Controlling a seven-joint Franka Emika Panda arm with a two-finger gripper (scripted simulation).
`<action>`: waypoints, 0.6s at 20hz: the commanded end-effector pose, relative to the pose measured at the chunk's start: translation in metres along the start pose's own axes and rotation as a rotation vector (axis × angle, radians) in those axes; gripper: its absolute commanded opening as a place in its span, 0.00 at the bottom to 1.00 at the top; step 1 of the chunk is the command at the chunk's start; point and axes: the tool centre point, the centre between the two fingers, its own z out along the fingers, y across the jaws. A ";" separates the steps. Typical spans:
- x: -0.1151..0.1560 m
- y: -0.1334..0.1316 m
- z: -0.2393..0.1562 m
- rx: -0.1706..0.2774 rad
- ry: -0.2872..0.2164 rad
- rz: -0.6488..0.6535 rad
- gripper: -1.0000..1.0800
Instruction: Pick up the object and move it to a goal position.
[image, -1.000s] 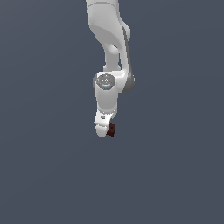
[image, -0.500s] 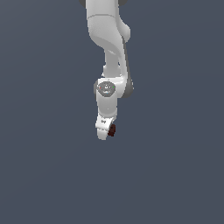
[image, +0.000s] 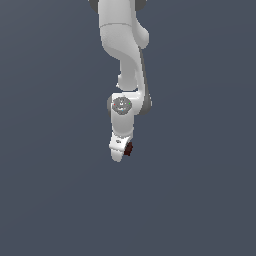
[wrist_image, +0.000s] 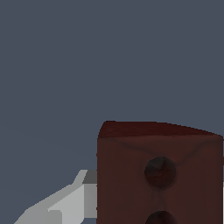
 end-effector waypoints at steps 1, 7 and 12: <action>0.000 0.000 0.001 0.001 0.000 0.000 0.00; 0.000 0.000 0.000 -0.001 0.000 0.000 0.00; 0.000 -0.001 -0.006 -0.001 0.000 0.000 0.00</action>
